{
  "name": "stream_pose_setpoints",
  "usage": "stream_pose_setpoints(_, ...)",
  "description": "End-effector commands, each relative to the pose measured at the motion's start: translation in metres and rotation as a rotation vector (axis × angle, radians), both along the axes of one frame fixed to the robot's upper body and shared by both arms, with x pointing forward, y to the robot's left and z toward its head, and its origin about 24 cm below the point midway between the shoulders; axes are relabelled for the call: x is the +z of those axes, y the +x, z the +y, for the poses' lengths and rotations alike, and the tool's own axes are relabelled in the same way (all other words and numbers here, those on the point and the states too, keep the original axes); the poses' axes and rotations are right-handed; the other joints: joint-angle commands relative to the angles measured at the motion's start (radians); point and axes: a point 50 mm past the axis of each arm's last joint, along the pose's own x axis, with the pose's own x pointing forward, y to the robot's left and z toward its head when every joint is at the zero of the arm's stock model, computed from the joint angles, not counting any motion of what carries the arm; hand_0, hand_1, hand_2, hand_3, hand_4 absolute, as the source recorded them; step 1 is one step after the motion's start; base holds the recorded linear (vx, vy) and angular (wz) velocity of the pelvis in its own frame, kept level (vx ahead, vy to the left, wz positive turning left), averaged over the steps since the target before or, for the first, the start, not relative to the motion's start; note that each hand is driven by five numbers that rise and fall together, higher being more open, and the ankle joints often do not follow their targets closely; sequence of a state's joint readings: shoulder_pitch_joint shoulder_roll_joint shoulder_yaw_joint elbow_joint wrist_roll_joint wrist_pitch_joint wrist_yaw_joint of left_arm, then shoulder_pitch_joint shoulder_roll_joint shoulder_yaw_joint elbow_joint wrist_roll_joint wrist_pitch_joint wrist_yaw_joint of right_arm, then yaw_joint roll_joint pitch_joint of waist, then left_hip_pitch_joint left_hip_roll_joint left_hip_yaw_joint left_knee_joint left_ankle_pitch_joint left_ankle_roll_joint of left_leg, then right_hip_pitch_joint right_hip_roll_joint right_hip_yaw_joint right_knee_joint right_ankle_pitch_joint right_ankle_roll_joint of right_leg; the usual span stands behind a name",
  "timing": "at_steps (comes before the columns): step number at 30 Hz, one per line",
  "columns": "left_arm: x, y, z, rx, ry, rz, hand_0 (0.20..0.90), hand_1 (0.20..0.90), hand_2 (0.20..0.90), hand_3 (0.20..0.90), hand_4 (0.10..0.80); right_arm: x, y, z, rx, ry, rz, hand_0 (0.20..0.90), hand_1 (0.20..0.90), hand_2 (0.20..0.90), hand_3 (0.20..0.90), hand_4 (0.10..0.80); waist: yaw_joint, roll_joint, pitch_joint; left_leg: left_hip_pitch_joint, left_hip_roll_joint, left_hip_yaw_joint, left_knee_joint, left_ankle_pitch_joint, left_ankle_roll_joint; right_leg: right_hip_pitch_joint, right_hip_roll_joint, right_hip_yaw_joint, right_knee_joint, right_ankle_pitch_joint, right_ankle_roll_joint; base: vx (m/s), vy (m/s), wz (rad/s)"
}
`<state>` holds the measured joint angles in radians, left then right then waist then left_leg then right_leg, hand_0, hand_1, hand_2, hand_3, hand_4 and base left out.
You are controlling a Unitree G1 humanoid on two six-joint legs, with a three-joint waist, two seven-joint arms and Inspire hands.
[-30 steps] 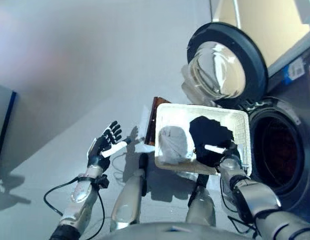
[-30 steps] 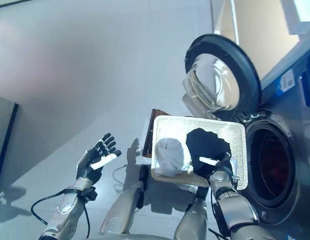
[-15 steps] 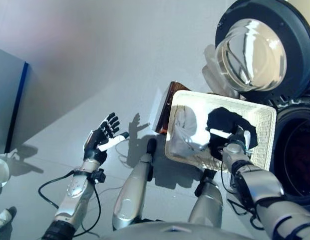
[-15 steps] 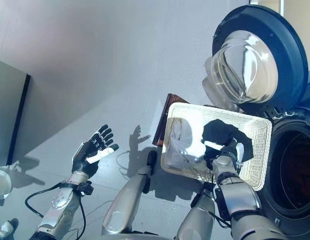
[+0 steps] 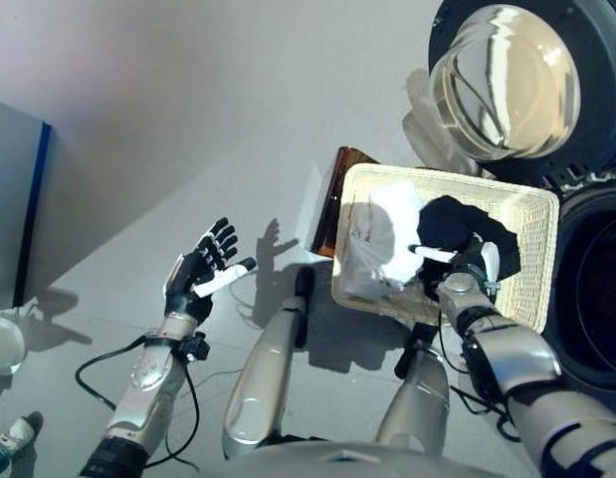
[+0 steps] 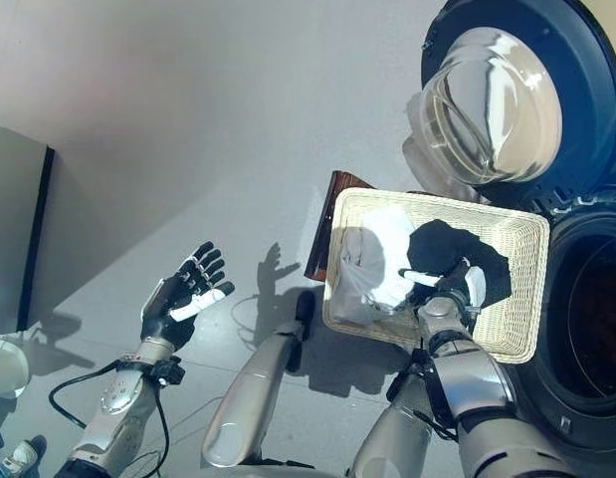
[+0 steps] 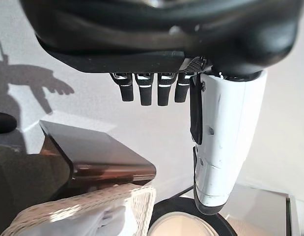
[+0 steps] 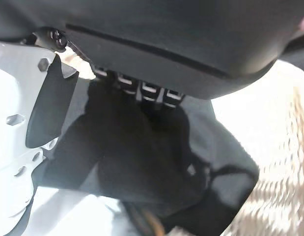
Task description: Pick up the clothes and place them into the washing machine
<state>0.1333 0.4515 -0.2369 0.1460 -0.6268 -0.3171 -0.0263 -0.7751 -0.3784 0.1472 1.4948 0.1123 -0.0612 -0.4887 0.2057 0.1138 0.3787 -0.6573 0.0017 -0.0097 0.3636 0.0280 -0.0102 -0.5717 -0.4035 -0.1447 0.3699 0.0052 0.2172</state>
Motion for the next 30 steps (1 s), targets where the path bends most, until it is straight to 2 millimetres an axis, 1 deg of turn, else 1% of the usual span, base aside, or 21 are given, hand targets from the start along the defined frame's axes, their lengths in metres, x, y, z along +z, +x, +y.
stream_pose_setpoints(1,0.032,-0.004,0.013,0.018,0.005,-0.171,0.9,0.9,0.9,0.9,0.8,-0.008,-0.005,0.001,0.059,-0.057,0.09,0.2,0.2,0.2,0.2,0.3,0.015,0.039,-0.089,-0.063,0.046,-0.002,0.025,-0.039,-0.078,-0.035,-0.039,0.044,-0.03,0.06,0.013,0.0,0.0,0.0)
stream_pose_setpoints(7,0.031,-0.004,0.013,0.006,0.012,-0.161,0.9,0.9,0.9,0.9,0.8,-0.014,-0.012,-0.003,0.071,-0.073,0.136,0.2,0.2,0.2,0.2,0.3,0.01,0.039,-0.098,-0.062,0.045,0.003,0.019,-0.041,-0.072,-0.05,-0.038,0.053,-0.028,0.063,0.013,0.0,0.0,0.0)
stream_pose_setpoints(10,0.033,-0.004,0.012,0.004,0.011,-0.173,0.9,0.9,0.9,0.9,0.8,-0.016,-0.017,-0.01,0.066,-0.117,0.171,0.2,0.2,0.2,0.2,0.3,0.004,0.043,-0.1,-0.069,0.041,0.004,0.033,-0.048,-0.068,-0.064,-0.04,0.069,-0.013,0.06,0.014,-0.002,0.003,-0.01)
stream_pose_setpoints(13,0.034,-0.003,0.013,0.01,0.017,-0.177,0.9,0.9,0.9,0.9,0.8,-0.015,-0.02,-0.016,0.042,-0.116,0.161,0.2,0.2,0.2,0.2,0.3,-0.002,0.043,-0.101,-0.079,0.04,0.003,0.062,-0.059,-0.064,-0.076,-0.04,0.082,0.02,0.046,0.011,-0.001,0.0,-0.01)
stream_pose_setpoints(16,0.033,-0.003,0.015,0.024,0.025,-0.172,0.9,0.9,0.9,0.9,0.8,-0.015,-0.022,-0.019,0.008,-0.1,0.139,0.2,0.2,0.2,0.2,0.3,-0.009,0.039,-0.104,-0.081,0.043,0.004,0.07,-0.063,-0.064,-0.078,-0.038,0.081,0.028,0.04,0.01,0.005,-0.012,0.08)
stream_pose_setpoints(19,0.031,-0.004,0.019,0.057,0.035,-0.167,0.9,0.9,0.9,0.9,0.8,-0.011,-0.022,-0.023,-0.055,-0.069,0.055,0.2,0.2,0.2,0.2,0.3,-0.021,0.026,-0.104,-0.071,0.052,0.01,0.07,-0.067,-0.065,-0.076,-0.034,0.081,0.027,0.039,0.007,0.019,-0.007,0.01)
stream_pose_setpoints(21,0.031,-0.004,0.022,0.089,0.044,-0.17,0.9,0.9,0.9,0.9,0.8,-0.005,-0.018,-0.024,-0.094,-0.046,-0.04,0.2,0.2,0.2,0.2,0.3,-0.039,0.006,-0.106,-0.049,0.06,0.016,0.057,-0.066,-0.067,-0.061,-0.024,0.082,0.011,0.043,0.006,0.035,-0.03,-0.04)
stream_pose_setpoints(24,0.03,-0.004,0.023,0.1,0.048,-0.17,0.9,0.9,0.9,0.9,0.8,-0.003,-0.019,-0.025,-0.117,-0.035,-0.075,0.2,0.2,0.2,0.2,0.3,-0.046,-0.003,-0.107,-0.037,0.064,0.015,0.048,-0.065,-0.069,-0.05,-0.02,0.079,0.001,0.046,0.006,0.024,-0.03,-0.08)
stream_pose_setpoints(26,0.027,-0.005,0.025,0.13,0.051,-0.162,0.9,0.9,0.9,0.9,0.8,0.001,-0.017,-0.024,-0.126,-0.041,-0.141,0.2,0.2,0.2,0.2,0.3,-0.063,-0.022,-0.111,-0.016,0.073,0.015,0.023,-0.058,-0.075,-0.023,-0.012,0.074,-0.028,0.055,0.007,0.034,-0.052,-0.11)
stream_pose_setpoints(29,0.025,-0.005,0.025,0.135,0.053,-0.16,0.9,0.9,0.9,0.9,0.8,0.0,-0.02,-0.026,-0.144,-0.039,-0.163,0.2,0.2,0.2,0.2,0.3,-0.071,-0.032,-0.114,0.009,0.081,0.015,0.0,-0.05,-0.079,0.008,-0.007,0.066,-0.054,0.061,0.008,0.037,-0.065,-0.13)
stream_pose_setpoints(30,0.023,-0.006,0.027,0.147,0.056,-0.153,0.9,0.9,0.9,0.9,0.8,0.005,-0.018,-0.025,-0.149,-0.032,-0.23,0.2,0.2,0.2,0.2,0.3,-0.079,-0.041,-0.117,0.035,0.089,0.015,-0.022,-0.041,-0.085,0.035,0.002,0.062,-0.075,0.066,0.008,0.05,-0.09,-0.1)
